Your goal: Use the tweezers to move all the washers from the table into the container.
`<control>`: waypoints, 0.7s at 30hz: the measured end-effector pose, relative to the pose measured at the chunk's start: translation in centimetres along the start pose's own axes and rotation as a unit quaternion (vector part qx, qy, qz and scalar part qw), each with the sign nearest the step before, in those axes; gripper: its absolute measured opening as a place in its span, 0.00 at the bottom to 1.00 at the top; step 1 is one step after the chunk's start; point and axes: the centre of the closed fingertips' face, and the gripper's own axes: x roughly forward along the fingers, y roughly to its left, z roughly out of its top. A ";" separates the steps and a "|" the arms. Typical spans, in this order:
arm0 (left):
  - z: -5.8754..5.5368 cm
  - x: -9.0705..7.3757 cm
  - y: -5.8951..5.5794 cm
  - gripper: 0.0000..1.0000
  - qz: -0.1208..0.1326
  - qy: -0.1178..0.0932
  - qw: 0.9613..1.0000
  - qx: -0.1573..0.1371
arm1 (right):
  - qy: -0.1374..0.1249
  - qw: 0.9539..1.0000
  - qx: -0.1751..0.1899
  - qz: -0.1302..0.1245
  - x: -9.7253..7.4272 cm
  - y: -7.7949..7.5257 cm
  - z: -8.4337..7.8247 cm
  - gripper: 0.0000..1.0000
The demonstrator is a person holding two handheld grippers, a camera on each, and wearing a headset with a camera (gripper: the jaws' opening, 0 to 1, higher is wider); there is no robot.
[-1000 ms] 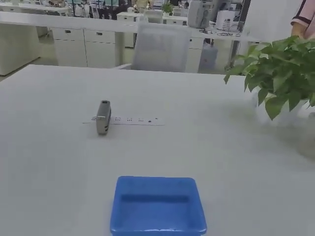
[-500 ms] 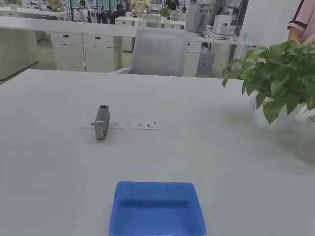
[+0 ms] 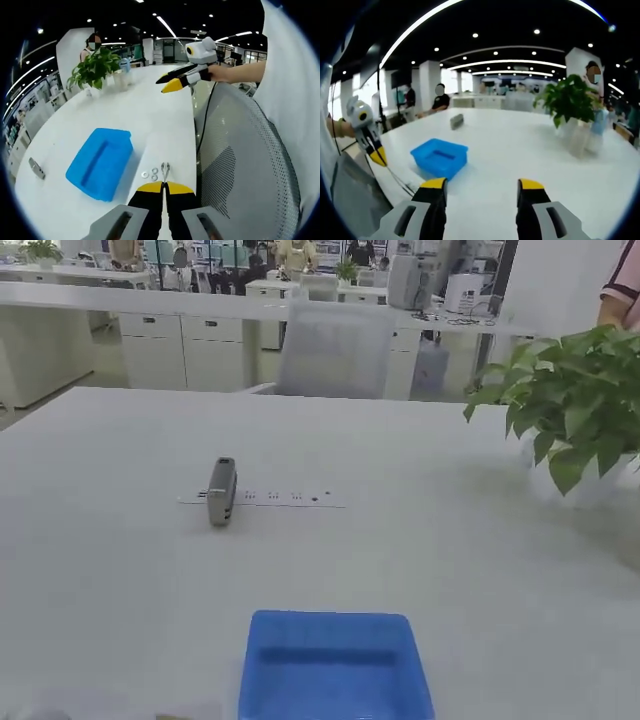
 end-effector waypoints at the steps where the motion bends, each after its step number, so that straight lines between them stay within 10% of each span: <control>1: 0.1 -0.1 0.0 0.00 0.000 0.000 1.000 0.002 | -0.002 1.000 0.001 -0.001 0.0 -0.1 0.1 0.53; 15: 2.7 -0.5 -0.1 0.00 -0.008 -0.004 1.000 0.024 | 0.008 1.000 -0.006 0.011 0.2 0.4 -0.3 0.51; 21: 3.0 -0.5 -0.3 0.00 -0.015 0.002 1.000 0.027 | 0.035 0.993 -0.015 0.108 0.9 5.1 0.0 0.43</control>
